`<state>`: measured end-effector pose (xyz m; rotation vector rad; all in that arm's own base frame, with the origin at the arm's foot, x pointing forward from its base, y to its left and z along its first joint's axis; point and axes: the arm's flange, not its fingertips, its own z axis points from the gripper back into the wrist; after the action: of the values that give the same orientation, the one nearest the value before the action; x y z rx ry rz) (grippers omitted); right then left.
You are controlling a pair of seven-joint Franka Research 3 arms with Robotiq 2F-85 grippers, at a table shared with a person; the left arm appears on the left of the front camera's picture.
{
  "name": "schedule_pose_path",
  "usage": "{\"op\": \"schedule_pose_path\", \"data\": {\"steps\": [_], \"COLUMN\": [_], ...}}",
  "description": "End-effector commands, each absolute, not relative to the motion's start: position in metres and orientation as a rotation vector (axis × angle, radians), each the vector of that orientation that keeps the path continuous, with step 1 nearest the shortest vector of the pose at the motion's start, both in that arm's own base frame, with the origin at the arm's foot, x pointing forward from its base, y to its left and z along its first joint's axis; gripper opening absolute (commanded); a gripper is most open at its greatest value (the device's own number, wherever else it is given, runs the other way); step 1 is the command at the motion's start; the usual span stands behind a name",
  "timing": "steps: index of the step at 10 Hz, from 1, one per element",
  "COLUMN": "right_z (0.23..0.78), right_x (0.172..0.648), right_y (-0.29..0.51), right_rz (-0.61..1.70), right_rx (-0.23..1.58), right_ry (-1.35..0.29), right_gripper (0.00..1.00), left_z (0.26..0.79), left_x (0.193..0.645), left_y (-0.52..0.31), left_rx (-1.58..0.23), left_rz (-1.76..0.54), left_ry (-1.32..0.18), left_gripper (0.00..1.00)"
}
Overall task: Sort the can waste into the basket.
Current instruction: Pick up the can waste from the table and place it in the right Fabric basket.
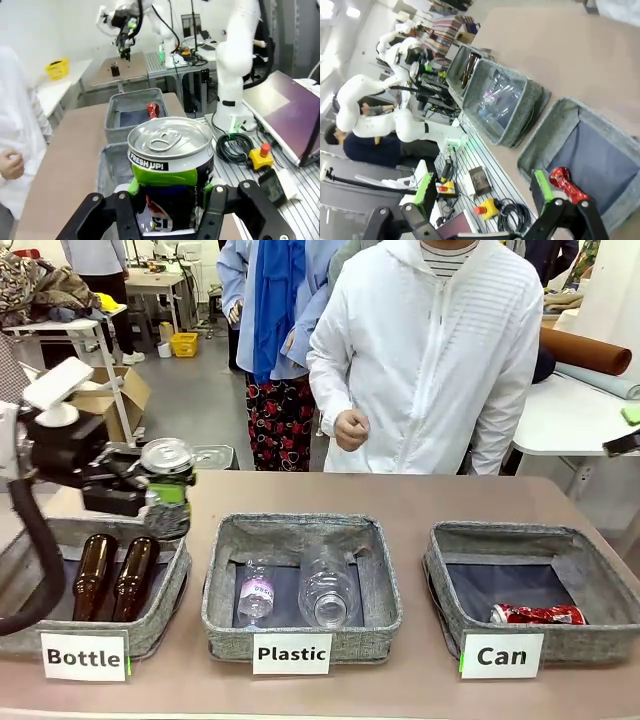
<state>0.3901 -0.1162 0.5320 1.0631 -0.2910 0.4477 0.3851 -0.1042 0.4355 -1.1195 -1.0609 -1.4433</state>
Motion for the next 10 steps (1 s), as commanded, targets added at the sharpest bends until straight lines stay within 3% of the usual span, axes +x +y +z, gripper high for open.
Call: {"op": "schedule_pose_path", "data": {"steps": [1,2,5,6,10], "right_z": [0.566,0.586,0.592,0.583,0.557], "right_x": [0.355,0.334,0.257,0.235,0.192], "right_y": [-0.137,-0.159,-0.211,-0.224,-0.241], "right_rz": [0.478,0.486,0.484,0.489,0.495], "right_rx": [1.024,0.995,0.749,0.679,0.693], "right_ry": [-0.284,-0.282,-0.243,-0.231,-0.338], "right_gripper": [1.00,1.00,1.00,1.00,1.00], "left_z": [0.461,0.491,0.518,0.509,0.434], "left_x": [0.392,0.390,0.391,0.386,0.386], "left_y": [-0.165,-0.233,-0.430,-0.484,-0.644], "left_rx": [-1.117,-1.197,-1.180,-1.155,-0.893], "left_rz": [-1.298,-1.260,-1.590,-1.648,-1.745], "left_ry": [-1.166,-1.180,-0.867,-0.822,-0.703], "left_gripper": [0.37,0.37,0.37,0.37,0.37]}}
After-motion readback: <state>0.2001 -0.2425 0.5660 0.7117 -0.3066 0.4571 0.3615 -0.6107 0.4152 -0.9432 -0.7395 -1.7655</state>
